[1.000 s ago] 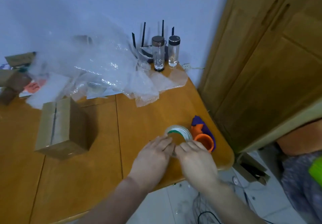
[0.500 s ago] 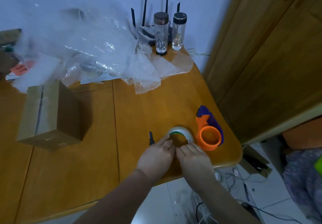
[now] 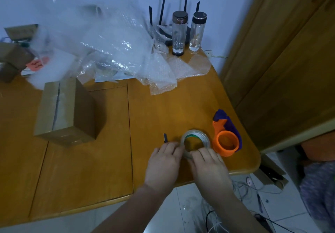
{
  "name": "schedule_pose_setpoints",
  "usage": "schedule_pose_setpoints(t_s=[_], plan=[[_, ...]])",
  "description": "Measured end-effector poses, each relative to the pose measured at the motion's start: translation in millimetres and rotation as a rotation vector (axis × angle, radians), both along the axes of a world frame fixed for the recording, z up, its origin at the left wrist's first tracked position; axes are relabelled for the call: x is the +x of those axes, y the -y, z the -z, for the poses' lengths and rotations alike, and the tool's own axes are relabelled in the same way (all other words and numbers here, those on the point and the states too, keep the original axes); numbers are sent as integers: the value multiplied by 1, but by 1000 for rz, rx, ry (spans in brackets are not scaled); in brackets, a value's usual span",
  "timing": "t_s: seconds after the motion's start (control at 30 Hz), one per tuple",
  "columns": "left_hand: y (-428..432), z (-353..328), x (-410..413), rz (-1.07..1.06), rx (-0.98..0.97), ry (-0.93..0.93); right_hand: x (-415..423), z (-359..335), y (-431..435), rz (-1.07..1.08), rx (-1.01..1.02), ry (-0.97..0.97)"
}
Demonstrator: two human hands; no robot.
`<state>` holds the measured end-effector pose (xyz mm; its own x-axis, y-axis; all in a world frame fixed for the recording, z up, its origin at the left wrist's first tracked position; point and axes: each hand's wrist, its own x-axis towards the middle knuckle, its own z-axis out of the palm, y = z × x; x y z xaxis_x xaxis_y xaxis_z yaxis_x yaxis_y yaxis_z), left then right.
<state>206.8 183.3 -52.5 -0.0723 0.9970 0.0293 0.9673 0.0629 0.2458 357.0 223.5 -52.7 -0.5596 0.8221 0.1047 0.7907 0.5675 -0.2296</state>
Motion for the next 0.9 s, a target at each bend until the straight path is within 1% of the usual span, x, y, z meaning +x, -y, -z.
schedule_pose_setpoints(t_s=[0.03, 0.07, 0.17, 0.27, 0.4, 0.5, 0.6, 0.73, 0.9], plan=[[6, -1, -1, -101, -14, 57, -6, -4, 7, 26, -33, -54], [12, -1, -2, -206, -38, 155, -13, -8, 15, 56, -102, -93], [25, -5, -6, -570, -111, 557, -42, -6, 32, 163, -366, -124], [25, -5, -13, -815, -230, 793, -65, 4, 39, 282, -447, -80], [12, -2, -23, -989, -364, 1125, -81, 16, 35, 419, -468, 14], [1, -8, -24, -1029, -424, 1315, -91, 23, 31, 496, -496, -36], [-3, -13, -24, -1020, -464, 1383, -98, 26, 29, 575, -557, -134], [-4, -9, -26, -1003, -482, 1433, -100, 23, 28, 621, -581, -166], [-3, -7, -26, -993, -487, 1406, -101, 18, 29, 645, -607, -204]])
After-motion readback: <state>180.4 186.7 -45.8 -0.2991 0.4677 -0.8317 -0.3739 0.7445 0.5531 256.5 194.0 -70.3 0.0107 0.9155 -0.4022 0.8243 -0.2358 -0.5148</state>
